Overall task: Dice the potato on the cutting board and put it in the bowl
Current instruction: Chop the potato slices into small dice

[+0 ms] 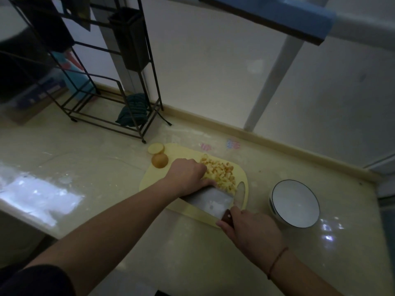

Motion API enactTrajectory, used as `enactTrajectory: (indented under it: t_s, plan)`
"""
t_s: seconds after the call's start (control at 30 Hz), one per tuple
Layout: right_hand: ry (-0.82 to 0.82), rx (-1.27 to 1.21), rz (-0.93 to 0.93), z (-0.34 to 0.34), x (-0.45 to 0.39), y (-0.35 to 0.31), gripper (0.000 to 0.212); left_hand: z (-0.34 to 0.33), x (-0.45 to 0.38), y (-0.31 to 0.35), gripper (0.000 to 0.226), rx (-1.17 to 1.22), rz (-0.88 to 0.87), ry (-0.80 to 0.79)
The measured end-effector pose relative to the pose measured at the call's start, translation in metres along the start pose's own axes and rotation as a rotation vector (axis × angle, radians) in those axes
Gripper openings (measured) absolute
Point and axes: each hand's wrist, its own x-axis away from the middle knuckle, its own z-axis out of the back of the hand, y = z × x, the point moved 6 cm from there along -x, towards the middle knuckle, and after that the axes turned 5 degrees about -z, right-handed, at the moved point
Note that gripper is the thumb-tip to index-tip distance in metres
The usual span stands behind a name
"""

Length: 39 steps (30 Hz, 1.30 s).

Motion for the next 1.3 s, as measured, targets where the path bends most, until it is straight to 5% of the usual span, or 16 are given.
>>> enactTrajectory:
  t_s: [0.13, 0.2, 0.27, 0.37, 0.47, 0.6, 0.77, 1.13, 1.2, 1.3]
  plan:
    - [-0.072, -0.186, -0.093, 0.001, 0.004, 0.011, 0.061, 0.011, 0.000, -0.031, 0.051, 0.118, 0.169, 0.102]
    - [-0.156, -0.440, -0.219, -0.002, 0.008, 0.020, 0.068, 0.020, 0.012, -0.063, 0.046, 0.360, 0.346, 0.290]
    - [-0.259, -0.961, -0.466, -0.003, 0.012, 0.027, 0.063, 0.023, 0.031, -0.084, 0.044, 0.522, 0.448, 0.489]
    - [-0.487, -1.797, -0.882, -0.021, 0.023, 0.025, 0.047, 0.016, 0.041, -0.064, 0.044, 0.377, 0.287, 0.524]
    - [-0.620, -2.111, -0.933, -0.017, 0.019, 0.019, 0.046, 0.004, 0.037, -0.028, 0.037, 0.341, 0.172, 0.574]
    - [-0.664, -2.227, -0.905, -0.012, 0.016, 0.011, 0.048, -0.016, 0.018, 0.008, 0.056, 0.442, 0.269, 0.597]
    - [-0.702, -2.201, -0.878, -0.009, 0.016, 0.005, 0.050, -0.029, -0.002, 0.015, 0.079, 0.549, 0.433, 0.442]
    - [-0.647, -2.139, -0.919, -0.015, 0.022, 0.014, 0.047, -0.046, -0.005, -0.001, 0.063, 0.474, 0.483, 0.415]
    - [-0.596, -2.132, -0.914, -0.015, 0.020, 0.016, 0.047, -0.045, -0.001, 0.001, 0.055, 0.604, 0.445, 0.516]
    - [-0.586, -2.296, -0.869, -0.012, 0.017, 0.012, 0.049, -0.037, 0.005, 0.016, 0.035, 1.154, 0.403, 0.608]
